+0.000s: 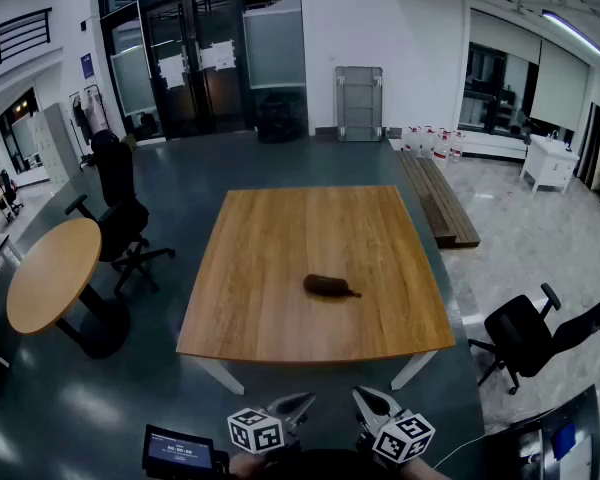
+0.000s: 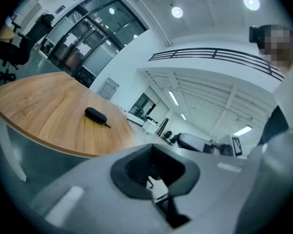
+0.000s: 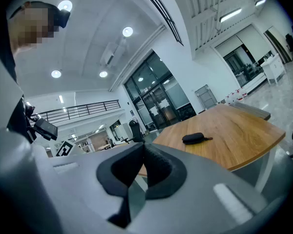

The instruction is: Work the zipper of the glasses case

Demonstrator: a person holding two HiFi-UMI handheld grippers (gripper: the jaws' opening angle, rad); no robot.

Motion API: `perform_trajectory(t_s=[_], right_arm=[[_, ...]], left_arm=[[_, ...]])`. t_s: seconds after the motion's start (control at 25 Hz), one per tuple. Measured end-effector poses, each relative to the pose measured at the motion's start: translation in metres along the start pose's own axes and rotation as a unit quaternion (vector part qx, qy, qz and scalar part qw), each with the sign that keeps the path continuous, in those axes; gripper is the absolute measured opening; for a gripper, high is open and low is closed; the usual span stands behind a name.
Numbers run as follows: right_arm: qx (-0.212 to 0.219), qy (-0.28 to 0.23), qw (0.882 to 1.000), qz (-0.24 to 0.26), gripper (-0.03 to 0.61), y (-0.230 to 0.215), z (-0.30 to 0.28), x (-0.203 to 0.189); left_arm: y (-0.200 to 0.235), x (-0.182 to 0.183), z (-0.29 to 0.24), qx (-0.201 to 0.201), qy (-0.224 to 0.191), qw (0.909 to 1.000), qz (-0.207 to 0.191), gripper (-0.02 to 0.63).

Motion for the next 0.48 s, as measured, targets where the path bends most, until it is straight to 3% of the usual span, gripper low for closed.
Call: perform_trajectory(t_s=[0.48], right_arm=[[0.006,-0.004,1.000,0.000,0.006,0.0005,0.0057,0.0023]], left_arm=[[-0.0060,-0.0025,-0.0002,0.003,0.002,1.0000,0.000,0.003]])
Point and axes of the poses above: the fingertips, and each gripper's own axes: z backward along the fingers, y to its left, x out of its top, the point moved 7 cm from there along z, backward along the fingers, and after that the axes turned 6 degrees about z, right-handed, at the moved point
